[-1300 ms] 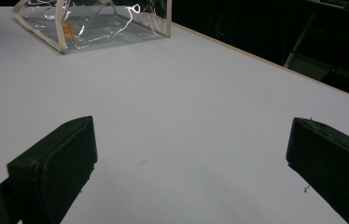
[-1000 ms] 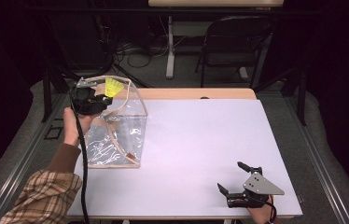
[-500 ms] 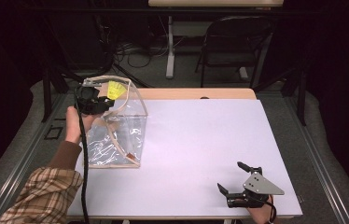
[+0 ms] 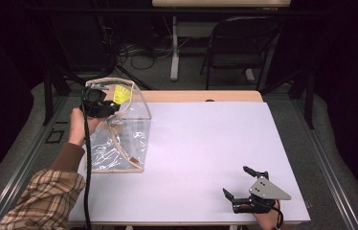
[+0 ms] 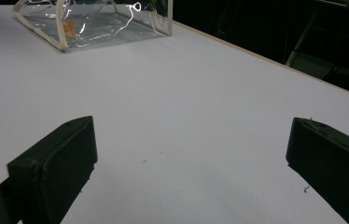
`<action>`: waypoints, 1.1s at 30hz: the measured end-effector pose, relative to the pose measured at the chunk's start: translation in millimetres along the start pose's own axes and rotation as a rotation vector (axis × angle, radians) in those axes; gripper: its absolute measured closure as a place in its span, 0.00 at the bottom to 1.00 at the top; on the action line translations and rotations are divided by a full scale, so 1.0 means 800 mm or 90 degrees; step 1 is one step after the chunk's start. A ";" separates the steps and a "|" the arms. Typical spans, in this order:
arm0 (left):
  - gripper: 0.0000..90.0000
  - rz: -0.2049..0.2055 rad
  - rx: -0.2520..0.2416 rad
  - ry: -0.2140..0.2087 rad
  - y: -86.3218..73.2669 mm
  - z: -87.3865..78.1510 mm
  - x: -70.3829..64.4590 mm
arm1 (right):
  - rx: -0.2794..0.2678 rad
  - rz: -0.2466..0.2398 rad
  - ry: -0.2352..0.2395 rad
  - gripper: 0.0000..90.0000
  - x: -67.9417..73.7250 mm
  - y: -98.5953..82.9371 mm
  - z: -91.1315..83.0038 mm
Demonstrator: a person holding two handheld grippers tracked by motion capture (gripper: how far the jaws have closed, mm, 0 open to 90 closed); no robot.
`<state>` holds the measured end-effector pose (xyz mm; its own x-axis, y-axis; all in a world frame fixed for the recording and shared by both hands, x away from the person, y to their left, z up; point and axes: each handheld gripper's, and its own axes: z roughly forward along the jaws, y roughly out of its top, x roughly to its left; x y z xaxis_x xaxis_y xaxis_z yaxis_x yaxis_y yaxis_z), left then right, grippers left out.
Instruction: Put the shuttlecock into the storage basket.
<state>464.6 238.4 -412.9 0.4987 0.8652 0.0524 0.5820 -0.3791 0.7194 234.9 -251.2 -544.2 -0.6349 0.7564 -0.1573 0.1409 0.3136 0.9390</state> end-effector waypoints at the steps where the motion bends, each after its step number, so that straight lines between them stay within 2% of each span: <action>1: 0.72 0.000 0.000 0.000 0.000 0.000 0.000 | 0.000 0.000 0.000 0.01 0.000 0.000 0.000; 9: 0.71 -0.001 0.002 -0.008 0.000 0.002 0.000 | 0.001 0.000 0.000 0.01 0.000 0.000 0.000; 12: 0.69 -0.008 -0.012 -0.008 -0.001 0.001 0.001 | 0.001 -0.001 0.000 0.01 0.000 0.000 0.000; 15: 0.68 -0.010 -0.012 -0.014 -0.001 0.001 0.002 | 0.001 -0.001 0.000 0.01 0.000 0.000 0.000; 19: 0.61 -0.008 -0.016 -0.011 -0.001 0.000 0.003 | 0.001 -0.002 0.001 0.01 0.000 0.000 0.000; 22: 0.56 -0.017 -0.027 -0.006 -0.003 -0.003 0.005 | 0.000 -0.001 0.001 0.01 0.000 0.000 0.000; 23: 0.49 -0.024 -0.027 -0.005 -0.004 -0.006 0.007 | 0.000 -0.002 0.001 0.01 0.000 0.000 0.000; 33: 0.33 -0.045 -0.062 0.006 -0.012 -0.031 0.019 | 0.001 -0.001 0.001 0.01 0.000 0.000 0.000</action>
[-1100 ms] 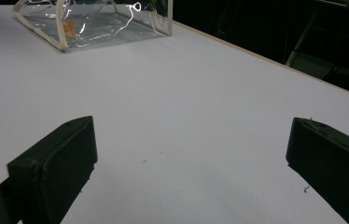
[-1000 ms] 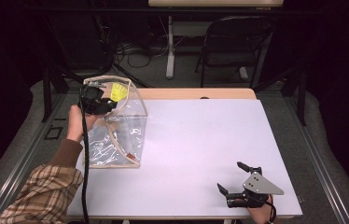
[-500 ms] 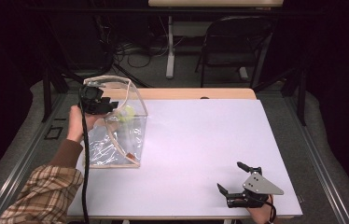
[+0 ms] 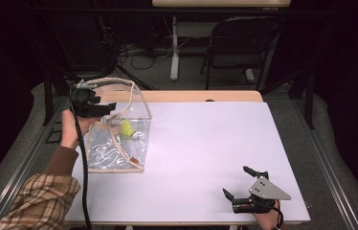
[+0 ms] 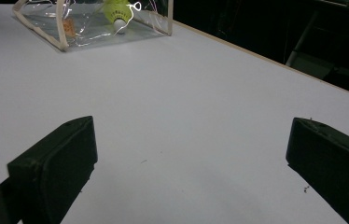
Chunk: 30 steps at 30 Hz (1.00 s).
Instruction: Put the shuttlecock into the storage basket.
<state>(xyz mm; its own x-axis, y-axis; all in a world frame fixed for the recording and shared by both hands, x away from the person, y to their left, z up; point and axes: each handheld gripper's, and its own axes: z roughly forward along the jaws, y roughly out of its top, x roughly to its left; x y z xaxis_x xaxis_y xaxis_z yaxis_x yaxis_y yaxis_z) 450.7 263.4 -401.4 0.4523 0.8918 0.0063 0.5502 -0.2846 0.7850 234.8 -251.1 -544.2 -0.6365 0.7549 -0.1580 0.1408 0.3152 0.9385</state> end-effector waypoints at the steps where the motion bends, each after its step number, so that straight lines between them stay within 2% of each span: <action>1: 0.32 -0.003 -0.004 -0.001 -0.001 -0.003 0.001 | 0.000 0.000 0.000 0.01 0.000 0.000 0.000; 6: 0.27 -0.001 -0.018 -0.001 -0.004 -0.014 0.001 | 0.000 0.000 -0.001 0.01 0.000 0.000 0.000; 7: 0.23 0.002 -0.020 -0.008 -0.005 -0.018 0.000 | 0.000 0.002 -0.001 0.01 0.000 0.000 -0.001; 12: 0.18 0.012 -0.035 -0.022 -0.011 -0.032 -0.005 | 0.000 0.002 -0.002 0.01 -0.001 -0.001 -0.001; 25: 0.04 0.041 -0.069 -0.031 -0.031 -0.062 -0.033 | -0.001 0.007 0.001 0.01 -0.003 -0.002 0.000; 30: 0.01 0.053 -0.085 -0.028 -0.046 -0.072 -0.048 | -0.002 0.008 0.005 0.01 -0.004 -0.002 0.002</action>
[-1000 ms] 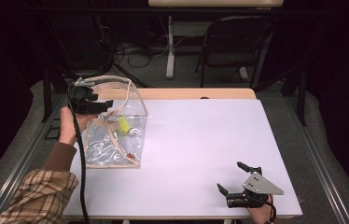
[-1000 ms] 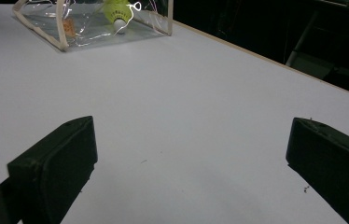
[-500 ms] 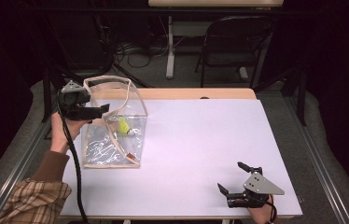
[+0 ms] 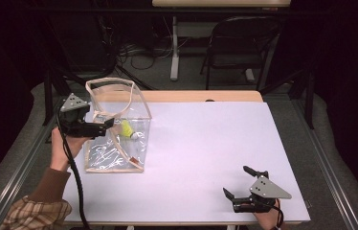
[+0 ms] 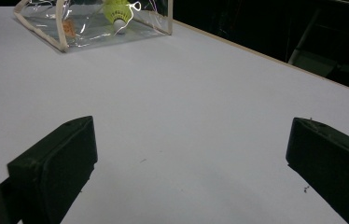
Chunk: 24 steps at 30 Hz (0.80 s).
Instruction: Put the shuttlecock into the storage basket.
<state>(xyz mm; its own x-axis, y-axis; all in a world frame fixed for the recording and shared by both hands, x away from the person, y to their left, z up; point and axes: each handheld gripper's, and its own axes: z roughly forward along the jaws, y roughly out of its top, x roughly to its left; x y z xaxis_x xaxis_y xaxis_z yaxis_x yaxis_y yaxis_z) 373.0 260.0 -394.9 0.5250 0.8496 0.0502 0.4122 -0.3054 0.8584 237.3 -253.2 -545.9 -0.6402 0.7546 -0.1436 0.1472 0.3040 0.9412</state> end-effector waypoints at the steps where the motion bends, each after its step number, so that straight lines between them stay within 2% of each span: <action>1: 0.00 0.000 0.000 0.000 0.000 0.000 0.000 | 0.000 0.000 0.000 0.01 0.000 0.000 0.000; 10: 0.00 0.009 -0.027 0.004 -0.025 -0.017 -0.022 | 0.000 0.000 0.001 0.01 0.000 0.001 -0.001; 24: 0.00 0.040 -0.073 0.014 -0.054 -0.039 -0.053 | 0.003 -0.004 0.002 0.01 0.004 0.003 0.000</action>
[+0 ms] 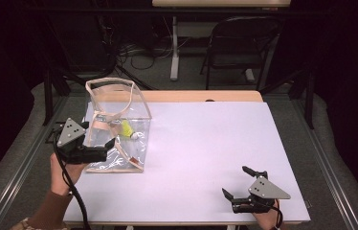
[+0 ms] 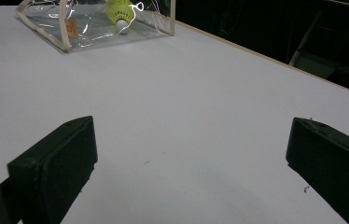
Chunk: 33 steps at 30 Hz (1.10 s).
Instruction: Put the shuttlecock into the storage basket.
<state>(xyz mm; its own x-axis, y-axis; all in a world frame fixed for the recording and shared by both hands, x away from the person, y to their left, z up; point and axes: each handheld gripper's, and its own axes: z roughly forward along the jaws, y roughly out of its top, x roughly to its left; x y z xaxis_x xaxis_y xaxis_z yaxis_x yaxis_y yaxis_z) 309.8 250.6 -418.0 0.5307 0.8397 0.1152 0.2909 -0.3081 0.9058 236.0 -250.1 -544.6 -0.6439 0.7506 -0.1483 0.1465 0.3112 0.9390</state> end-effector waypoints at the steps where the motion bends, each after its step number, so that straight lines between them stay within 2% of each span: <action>1: 0.00 0.004 -0.002 0.001 -0.002 -0.001 -0.002 | 0.000 0.000 0.000 0.01 0.000 0.000 0.000; 9: 0.00 0.020 -0.020 0.009 -0.019 -0.009 -0.019 | 0.000 0.000 0.000 0.01 0.000 0.000 0.000; 25: 0.00 0.007 -0.035 -0.001 -0.063 -0.008 -0.036 | 0.001 0.000 0.001 0.01 0.001 0.000 0.001; 33: 0.00 -0.006 -0.024 -0.010 -0.079 -0.003 -0.040 | -0.001 -0.001 0.000 0.02 0.001 0.000 0.001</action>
<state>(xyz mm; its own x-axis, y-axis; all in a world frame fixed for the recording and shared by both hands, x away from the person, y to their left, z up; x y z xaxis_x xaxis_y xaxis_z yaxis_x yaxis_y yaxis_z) 272.5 244.6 -477.7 0.5402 0.8354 0.1013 0.2658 -0.2836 0.9214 236.4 -249.1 -545.2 -0.6439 0.7504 -0.1496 0.1440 0.3108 0.9395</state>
